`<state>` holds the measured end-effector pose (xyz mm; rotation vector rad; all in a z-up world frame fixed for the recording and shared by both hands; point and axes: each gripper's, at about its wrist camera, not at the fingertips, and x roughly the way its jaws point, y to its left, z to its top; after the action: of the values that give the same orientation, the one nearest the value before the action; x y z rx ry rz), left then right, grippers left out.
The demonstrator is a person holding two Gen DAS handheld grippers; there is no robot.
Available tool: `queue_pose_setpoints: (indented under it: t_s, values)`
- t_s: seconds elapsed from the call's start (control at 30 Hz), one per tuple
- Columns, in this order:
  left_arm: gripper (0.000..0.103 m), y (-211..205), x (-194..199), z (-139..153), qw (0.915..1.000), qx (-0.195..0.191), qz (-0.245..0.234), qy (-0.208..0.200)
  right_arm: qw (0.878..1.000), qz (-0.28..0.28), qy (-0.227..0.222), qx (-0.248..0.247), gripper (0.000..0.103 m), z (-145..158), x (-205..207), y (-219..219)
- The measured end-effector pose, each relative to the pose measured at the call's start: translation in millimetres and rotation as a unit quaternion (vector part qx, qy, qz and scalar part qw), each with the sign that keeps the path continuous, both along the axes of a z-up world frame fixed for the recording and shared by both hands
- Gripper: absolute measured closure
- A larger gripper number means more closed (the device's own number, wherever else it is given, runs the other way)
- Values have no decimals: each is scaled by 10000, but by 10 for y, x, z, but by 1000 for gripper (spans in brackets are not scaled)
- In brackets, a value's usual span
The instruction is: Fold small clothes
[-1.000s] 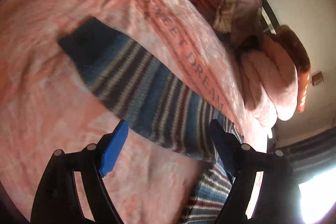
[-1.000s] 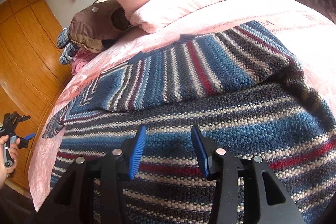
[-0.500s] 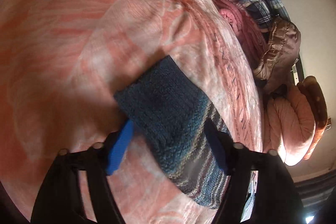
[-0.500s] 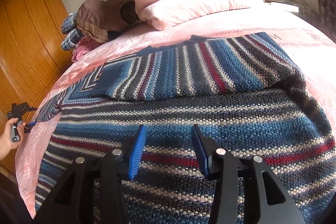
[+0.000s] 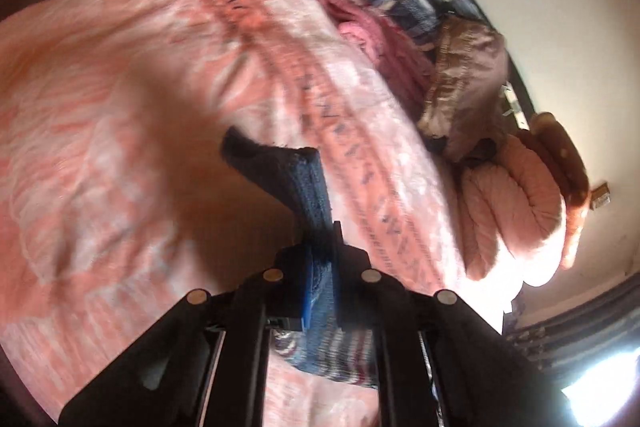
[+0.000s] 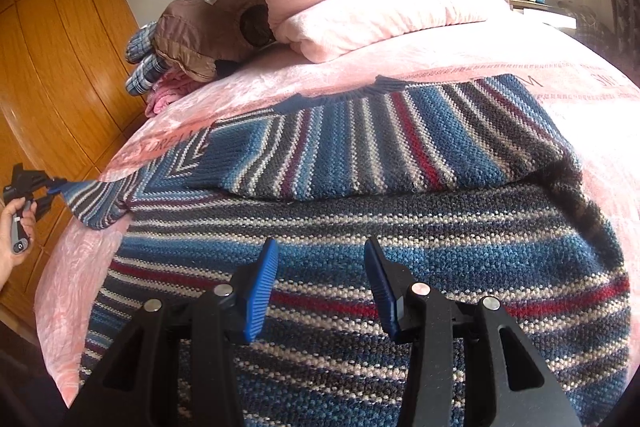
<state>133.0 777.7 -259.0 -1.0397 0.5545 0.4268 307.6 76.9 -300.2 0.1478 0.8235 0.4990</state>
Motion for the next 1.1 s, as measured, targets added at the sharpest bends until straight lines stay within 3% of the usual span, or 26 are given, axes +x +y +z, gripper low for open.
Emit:
queue_pose_setpoints:
  t_s: [0.13, 0.27, 0.37, 0.47, 0.6, 0.83, 0.97, 1.0, 1.07, 1.1]
  values:
    - [97, -633, 335, 694, 9947, 473, -704, -585, 9998, -15, 50, 179, 57, 146, -58, -42]
    - [97, -1400, 718, 1175, 9819, 827, -1376, -1008, 9996, 2, 70, 275, 57, 258, -202, -124]
    - [97, -2006, 1015, 1361, 9702, 1134, -1819, -1131, 9994, -5, 135, 327, 57, 276, -290, -218]
    - [97, -2595, 1307, 1367, 9604, 1375, -2171, -1080, 9989, -82, 184, 420, 57, 280, -311, -320]
    - [97, -3302, 1685, 1058, 9516, 1387, -2581, -926, 9971, -232, 249, 682, 57, 284, -256, -473]
    - [97, -4193, 2171, 77, 9408, 1349, -3098, -273, 9925, -333, 644, 982, 55, 124, -133, -648]
    - [95, -4565, 2334, -441, 9261, 1596, -3413, 214, 9901, -356, 784, 1113, 54, 63, -56, -714]
    - [93, -4631, 2359, -558, 9213, 1602, -3529, 331, 9893, -356, 814, 1157, 50, 56, -36, -734]
    - [74, -4703, 2375, -712, 9125, 1621, -3719, 534, 9873, -414, 896, 1248, 30, 43, 1, -788]
    - [69, -4707, 2339, -744, 9093, 1568, -3819, 526, 9854, -460, 964, 1324, 27, 39, 21, -823]
